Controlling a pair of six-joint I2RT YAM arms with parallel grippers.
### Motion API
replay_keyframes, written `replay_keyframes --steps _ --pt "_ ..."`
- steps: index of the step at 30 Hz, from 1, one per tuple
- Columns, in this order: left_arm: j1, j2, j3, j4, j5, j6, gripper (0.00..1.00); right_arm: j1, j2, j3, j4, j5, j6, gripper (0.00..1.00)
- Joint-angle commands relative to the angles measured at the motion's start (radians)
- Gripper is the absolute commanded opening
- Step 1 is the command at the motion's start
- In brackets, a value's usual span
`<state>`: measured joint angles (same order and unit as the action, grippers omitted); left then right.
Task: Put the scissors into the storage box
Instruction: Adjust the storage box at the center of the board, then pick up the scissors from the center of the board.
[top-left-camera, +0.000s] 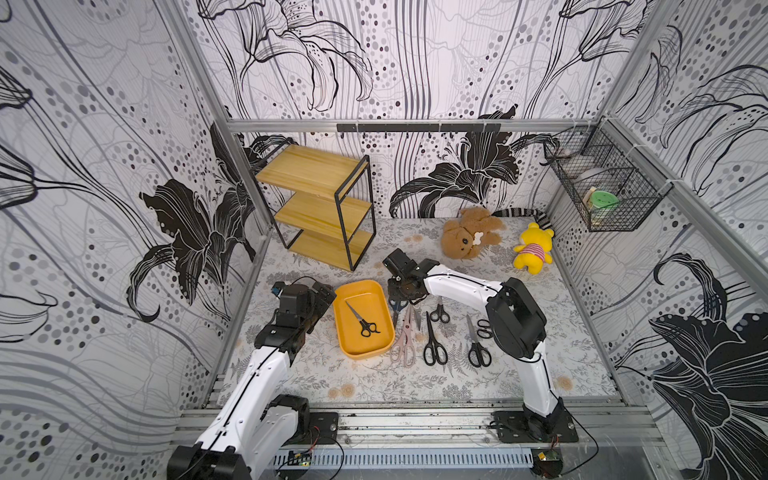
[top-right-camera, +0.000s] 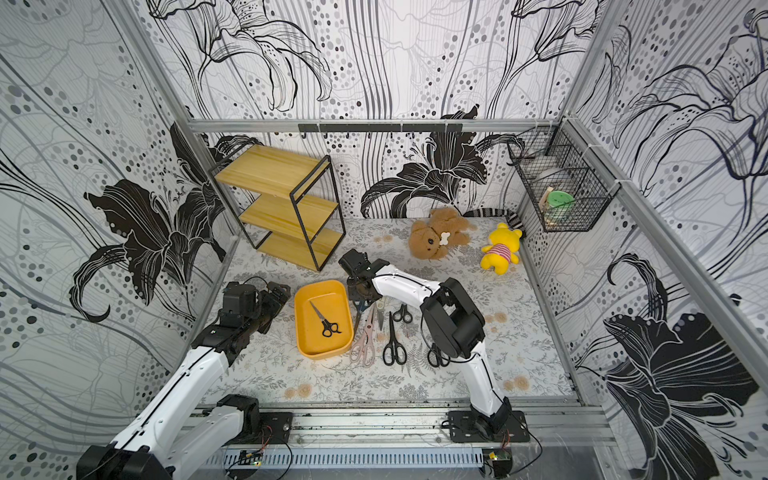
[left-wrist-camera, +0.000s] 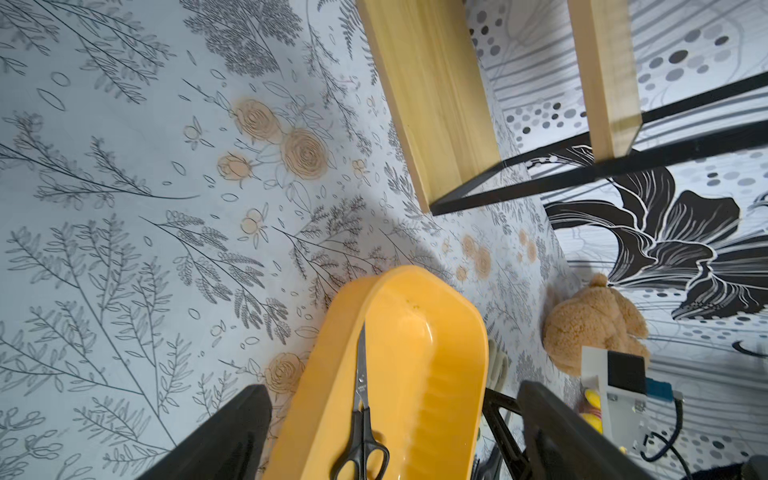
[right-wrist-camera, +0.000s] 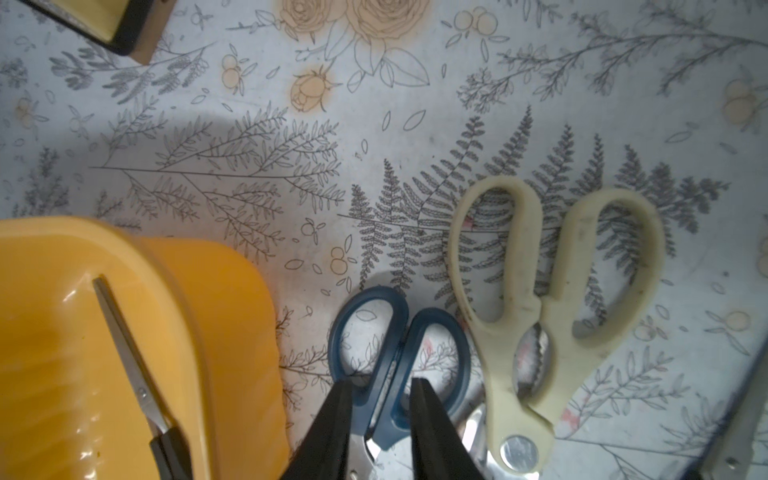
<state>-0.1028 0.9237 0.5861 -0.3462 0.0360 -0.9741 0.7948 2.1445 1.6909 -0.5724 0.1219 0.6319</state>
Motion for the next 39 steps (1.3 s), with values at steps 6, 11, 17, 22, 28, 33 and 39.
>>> replay_keyframes --steps 6,11,17,22,28,33,39 --pt "0.038 0.029 -0.012 0.064 0.022 0.061 0.98 -0.003 0.038 0.033 -0.064 0.029 0.085 0.29" --pt "0.071 0.022 -0.031 0.062 0.028 0.091 0.97 -0.003 0.060 0.036 -0.052 0.010 0.102 0.29" --pt "0.104 0.023 -0.055 0.077 0.059 0.101 0.98 -0.004 0.103 0.076 -0.066 0.005 0.107 0.29" --pt "0.115 0.028 -0.054 0.082 0.066 0.113 0.98 -0.003 0.136 0.105 -0.080 0.008 0.109 0.29" --pt "0.124 0.030 -0.048 0.078 0.075 0.123 0.98 -0.003 0.180 0.146 -0.103 0.024 0.088 0.29" --pt "0.130 0.029 -0.038 0.073 0.079 0.124 0.98 -0.003 0.220 0.171 -0.134 0.051 0.063 0.29" --pt "0.132 0.027 -0.032 0.069 0.080 0.117 0.98 -0.003 0.246 0.165 -0.136 0.070 0.042 0.28"
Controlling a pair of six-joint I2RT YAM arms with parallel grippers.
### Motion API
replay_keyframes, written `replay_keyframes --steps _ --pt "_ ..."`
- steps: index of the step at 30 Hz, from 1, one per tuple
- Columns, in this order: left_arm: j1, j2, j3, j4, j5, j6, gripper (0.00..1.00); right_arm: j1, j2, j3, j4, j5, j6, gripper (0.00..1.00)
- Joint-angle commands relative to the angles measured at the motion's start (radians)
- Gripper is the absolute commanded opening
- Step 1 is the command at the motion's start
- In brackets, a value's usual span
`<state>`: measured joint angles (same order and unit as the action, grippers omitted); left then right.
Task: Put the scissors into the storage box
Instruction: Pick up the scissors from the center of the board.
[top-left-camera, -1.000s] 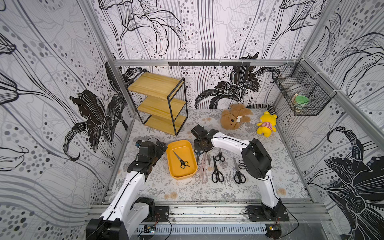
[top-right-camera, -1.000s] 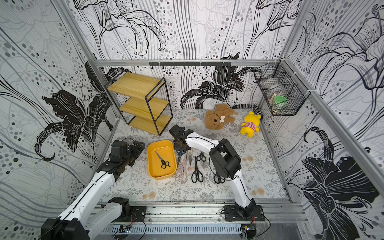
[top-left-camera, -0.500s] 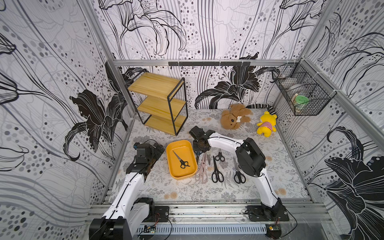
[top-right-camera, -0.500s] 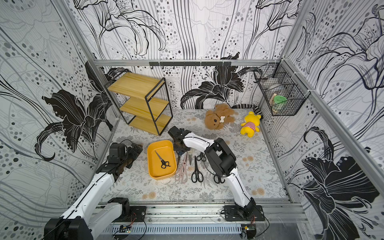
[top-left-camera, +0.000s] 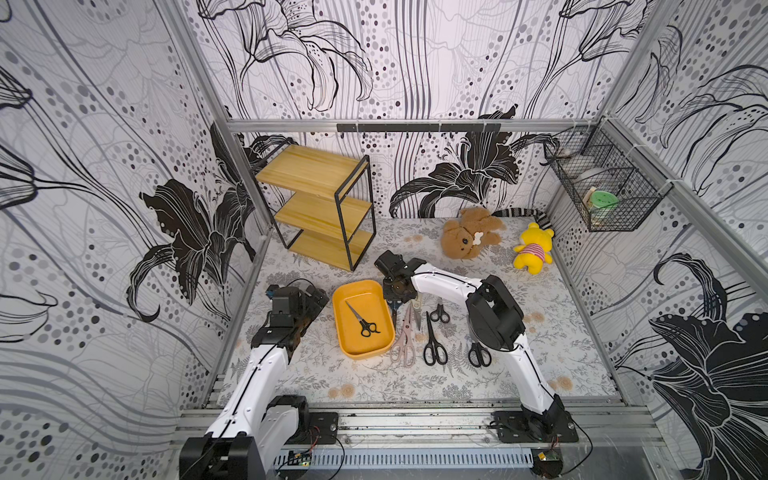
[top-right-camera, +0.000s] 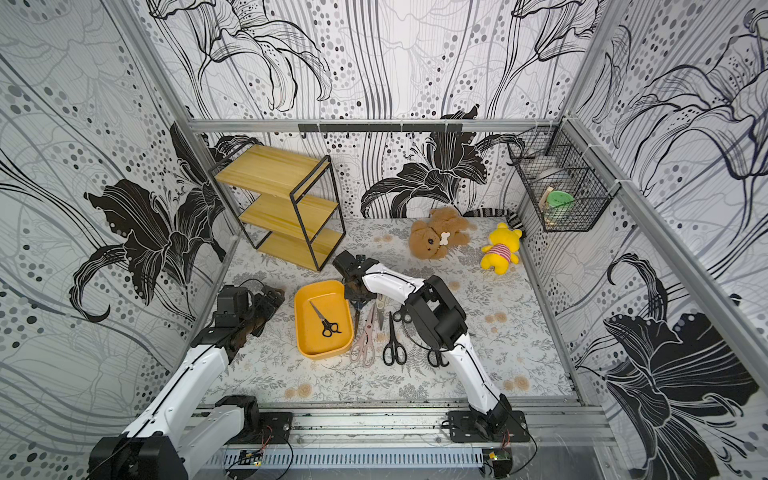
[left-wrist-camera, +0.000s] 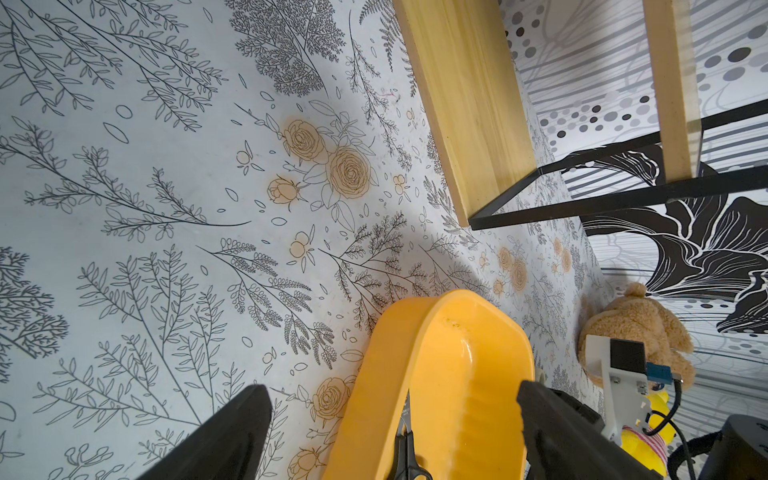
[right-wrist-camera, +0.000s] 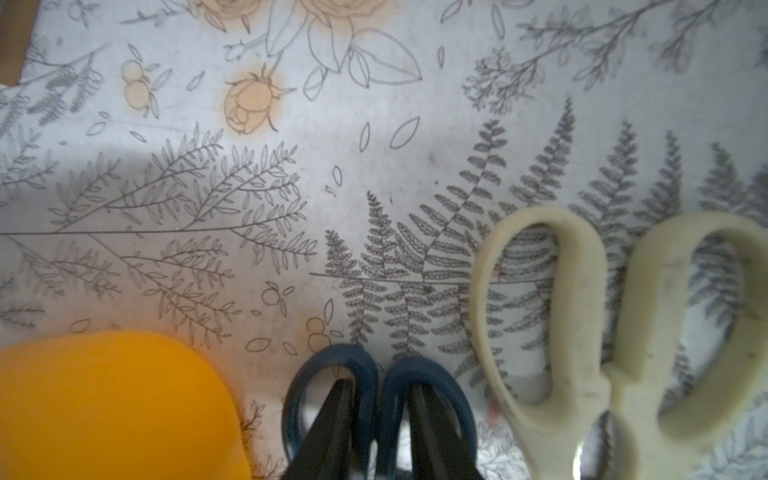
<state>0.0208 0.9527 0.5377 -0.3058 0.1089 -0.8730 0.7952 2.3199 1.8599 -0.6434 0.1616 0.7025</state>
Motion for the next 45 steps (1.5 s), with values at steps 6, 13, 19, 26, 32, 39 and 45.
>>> replay_keyframes --steps 6,13,19,26,32,39,45 --pt "0.008 0.000 0.026 0.022 0.010 0.012 0.98 -0.004 0.091 -0.006 -0.058 0.030 -0.033 0.24" --pt "0.008 -0.002 0.025 0.018 0.004 0.011 0.97 -0.004 0.077 -0.015 -0.037 0.030 -0.031 0.12" --pt "0.011 0.000 0.028 0.018 0.003 0.015 0.98 -0.007 0.043 0.006 -0.030 0.026 -0.033 0.05" --pt "0.021 0.016 0.039 0.022 0.023 0.028 0.98 -0.035 -0.016 0.072 -0.053 0.016 -0.063 0.01" --pt "0.026 0.024 0.047 0.025 0.045 0.035 0.98 -0.066 -0.052 0.130 -0.064 0.028 -0.108 0.01" --pt "0.028 0.020 0.038 0.021 0.054 0.046 0.97 -0.083 -0.066 0.220 -0.099 0.033 -0.145 0.01" --pt "0.033 0.031 0.020 0.038 0.058 0.048 0.97 -0.082 -0.131 0.217 -0.101 -0.009 -0.140 0.01"
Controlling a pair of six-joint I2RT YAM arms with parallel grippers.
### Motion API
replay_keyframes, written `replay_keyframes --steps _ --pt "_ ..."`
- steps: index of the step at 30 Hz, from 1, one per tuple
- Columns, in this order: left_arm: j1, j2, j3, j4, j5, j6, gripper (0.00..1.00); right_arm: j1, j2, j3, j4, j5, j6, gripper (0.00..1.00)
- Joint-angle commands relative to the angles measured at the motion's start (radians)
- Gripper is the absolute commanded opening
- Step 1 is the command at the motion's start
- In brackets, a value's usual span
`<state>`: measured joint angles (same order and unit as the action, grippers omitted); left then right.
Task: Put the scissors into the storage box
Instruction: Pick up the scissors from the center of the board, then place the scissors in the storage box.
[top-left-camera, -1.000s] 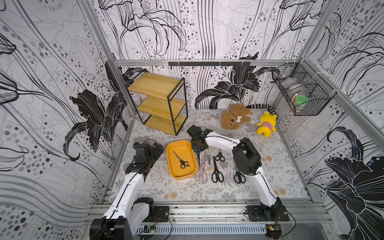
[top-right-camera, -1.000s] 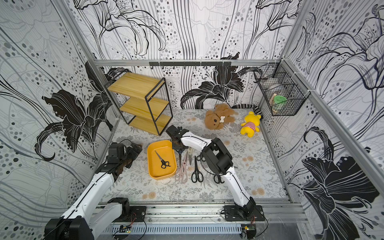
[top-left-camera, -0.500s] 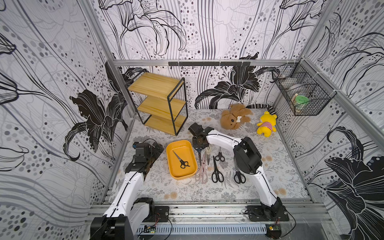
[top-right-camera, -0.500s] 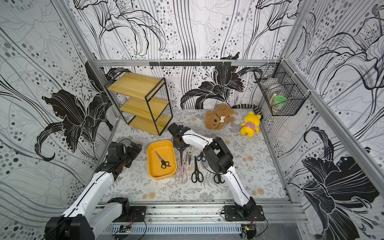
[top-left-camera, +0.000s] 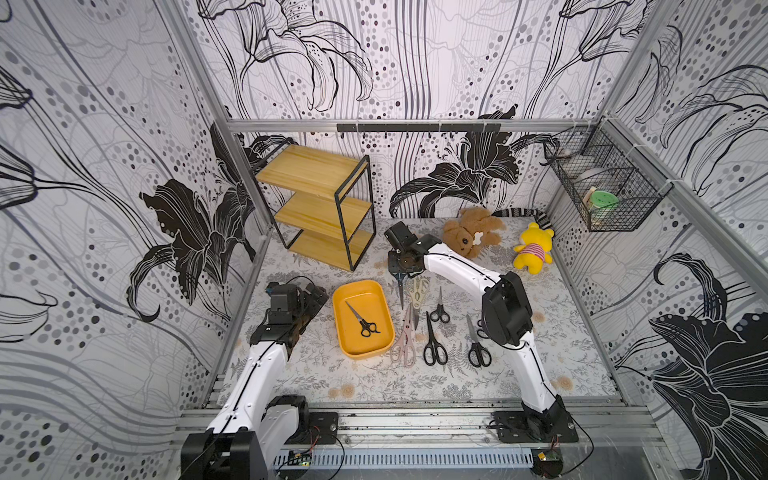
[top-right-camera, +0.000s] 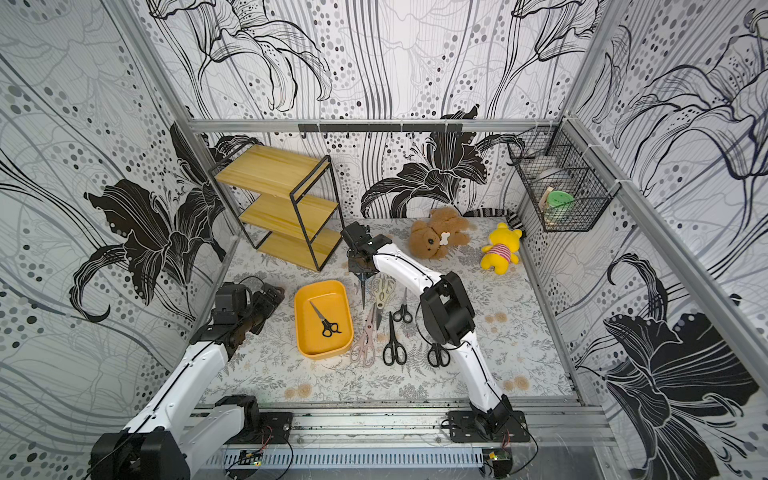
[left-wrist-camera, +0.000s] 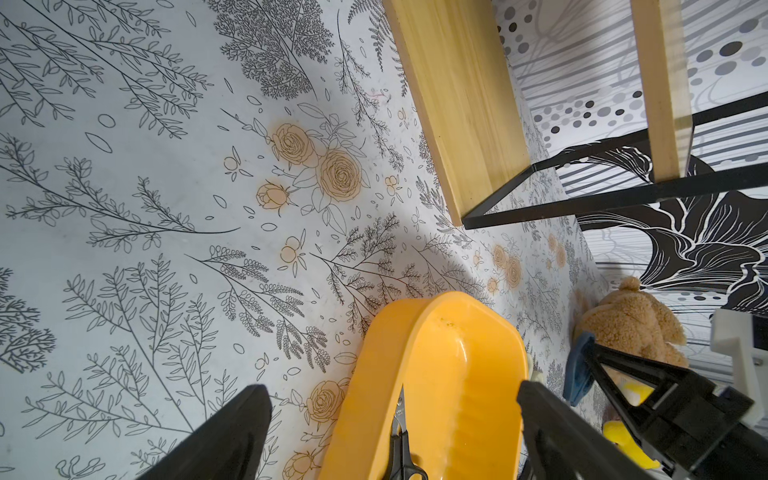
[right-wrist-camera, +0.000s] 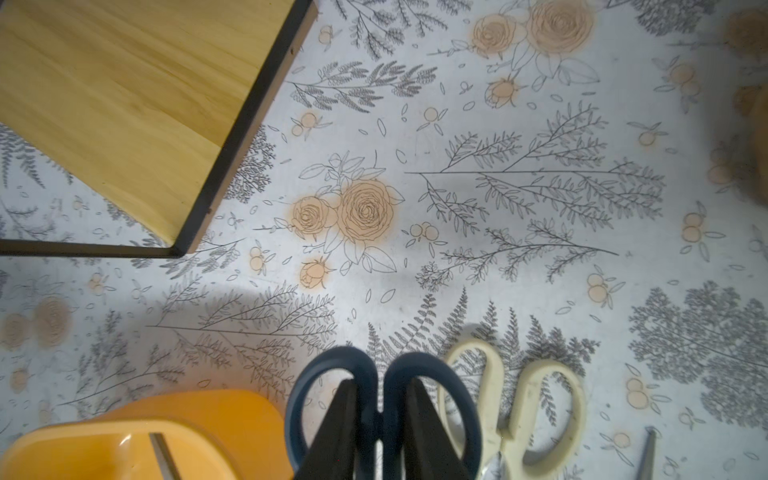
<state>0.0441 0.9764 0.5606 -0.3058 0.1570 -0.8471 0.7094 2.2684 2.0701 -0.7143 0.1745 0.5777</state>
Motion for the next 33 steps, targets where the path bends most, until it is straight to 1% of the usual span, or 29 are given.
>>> replay_keyframes --steps 1,4,6,11,16,19,23,28,33 --pt "0.010 0.008 -0.007 0.043 0.014 0.019 0.98 0.007 -0.097 -0.006 -0.021 -0.042 -0.008 0.01" --pt "0.011 0.010 -0.023 0.061 0.025 0.008 0.97 0.031 -0.147 -0.056 0.015 -0.080 0.000 0.01" --pt "0.011 0.011 -0.032 0.071 0.029 0.003 0.97 0.063 -0.168 -0.076 0.028 -0.082 -0.002 0.01" --pt "0.012 0.019 -0.053 0.085 0.035 0.002 0.97 0.149 -0.180 -0.094 0.036 -0.094 0.006 0.03" --pt "0.011 0.022 -0.067 0.091 0.043 -0.002 0.98 0.229 -0.174 -0.134 0.095 -0.110 0.017 0.03" --pt "0.011 0.017 -0.073 0.092 0.042 -0.005 0.98 0.252 -0.151 -0.143 0.123 -0.144 0.029 0.02" --pt "0.012 0.017 -0.065 0.078 0.046 -0.003 0.98 0.284 -0.120 -0.161 0.150 -0.151 0.009 0.02" --pt "0.011 -0.001 -0.053 0.049 0.040 0.006 0.98 0.289 -0.092 -0.205 0.201 -0.185 0.019 0.02" --pt "0.012 -0.026 -0.051 0.025 0.030 0.018 0.98 0.288 -0.046 -0.181 0.204 -0.184 0.011 0.02"
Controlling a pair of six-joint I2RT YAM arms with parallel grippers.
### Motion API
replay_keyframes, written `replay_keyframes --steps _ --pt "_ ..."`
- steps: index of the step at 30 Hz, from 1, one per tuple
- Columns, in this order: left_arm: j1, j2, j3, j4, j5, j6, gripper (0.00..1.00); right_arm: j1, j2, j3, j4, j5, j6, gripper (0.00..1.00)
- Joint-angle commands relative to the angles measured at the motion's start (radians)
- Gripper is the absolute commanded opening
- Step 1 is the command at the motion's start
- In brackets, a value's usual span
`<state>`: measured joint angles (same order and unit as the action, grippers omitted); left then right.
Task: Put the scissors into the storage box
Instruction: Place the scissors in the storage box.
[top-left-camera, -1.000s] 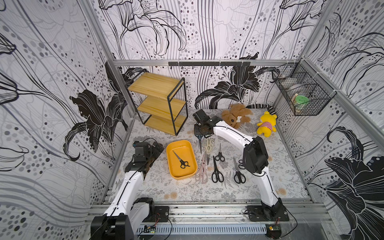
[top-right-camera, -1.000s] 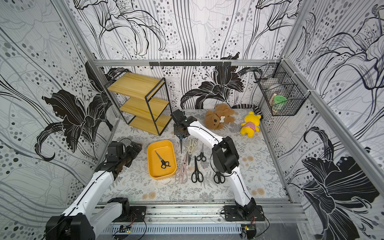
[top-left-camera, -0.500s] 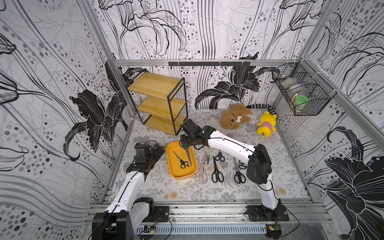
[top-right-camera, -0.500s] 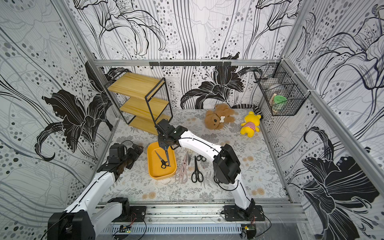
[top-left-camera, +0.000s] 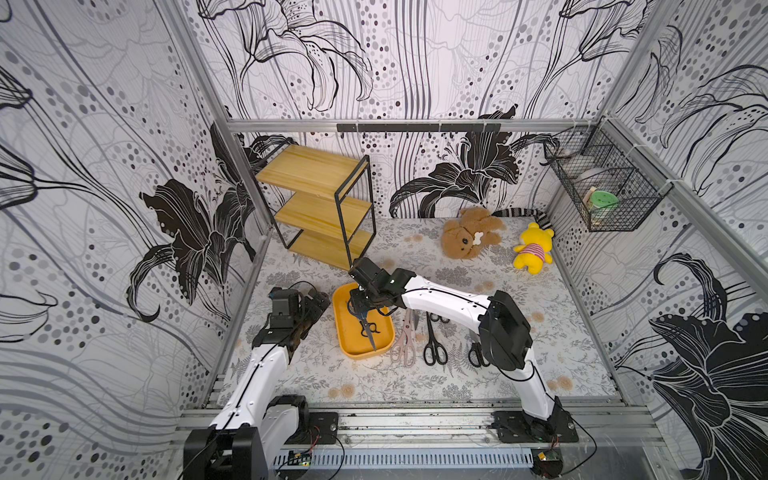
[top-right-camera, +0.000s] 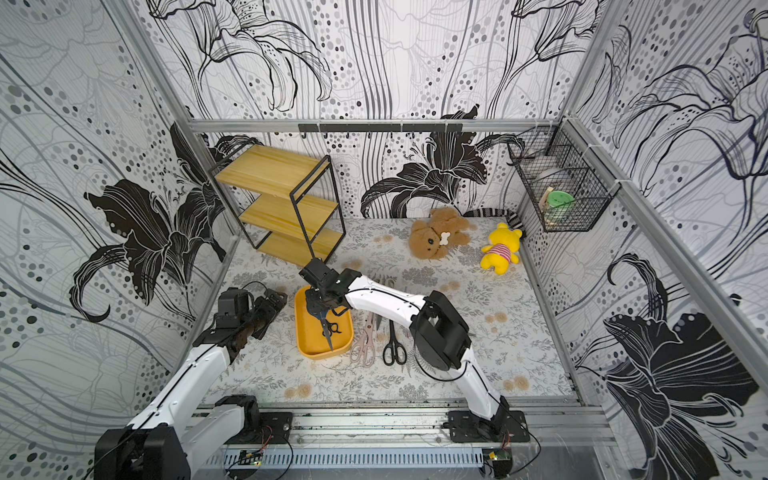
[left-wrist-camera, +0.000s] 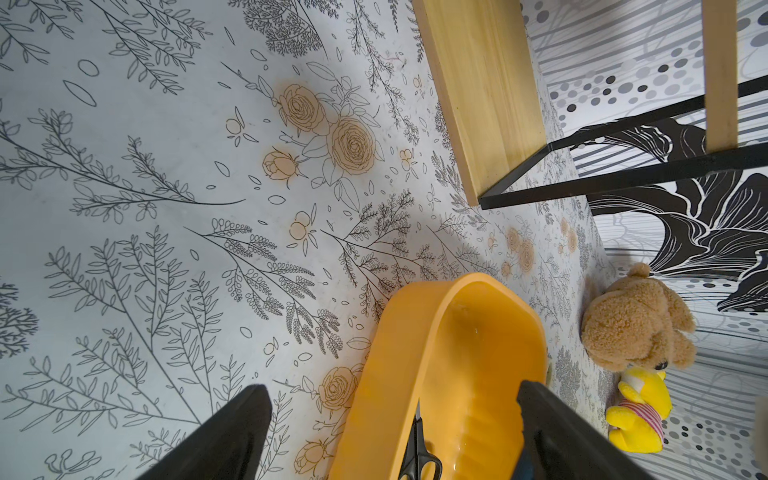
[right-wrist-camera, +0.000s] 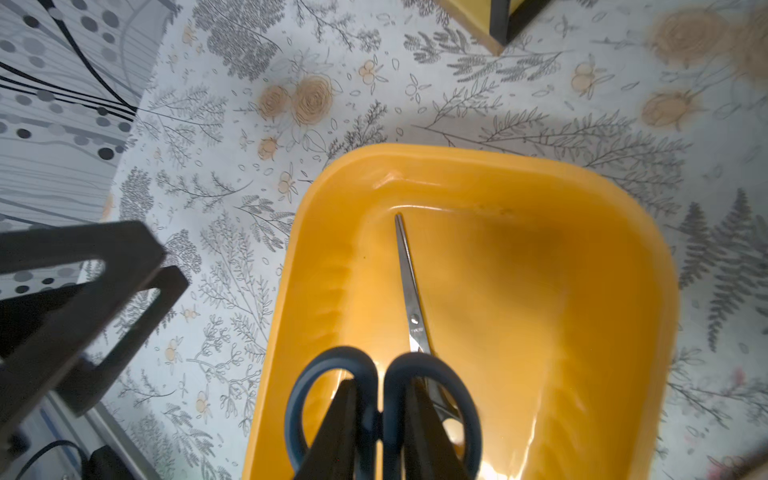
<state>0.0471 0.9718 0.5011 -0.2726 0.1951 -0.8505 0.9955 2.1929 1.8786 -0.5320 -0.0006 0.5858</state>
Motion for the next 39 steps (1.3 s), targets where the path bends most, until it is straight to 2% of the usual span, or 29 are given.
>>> replay_keyframes --steps 1,21,24,31,36,39 --pt "0.009 -0.024 0.007 -0.011 -0.008 0.023 0.97 0.003 0.041 0.015 0.022 -0.007 0.000 0.02" --pt "0.010 -0.052 -0.006 -0.036 0.010 0.043 0.97 0.003 0.215 0.176 -0.057 0.053 -0.005 0.04" --pt "0.010 -0.051 -0.001 -0.037 0.009 0.047 0.98 0.003 0.220 0.174 -0.057 0.053 -0.006 0.09" --pt "0.010 -0.045 0.008 -0.037 0.012 0.040 0.98 0.003 0.206 0.179 -0.059 0.060 -0.018 0.28" --pt "0.011 -0.048 0.022 -0.048 0.013 0.044 0.97 0.003 0.179 0.195 -0.066 0.063 -0.028 0.35" --pt "0.010 -0.048 0.034 -0.059 0.013 0.057 0.98 0.002 0.161 0.215 -0.077 0.072 -0.037 0.35"
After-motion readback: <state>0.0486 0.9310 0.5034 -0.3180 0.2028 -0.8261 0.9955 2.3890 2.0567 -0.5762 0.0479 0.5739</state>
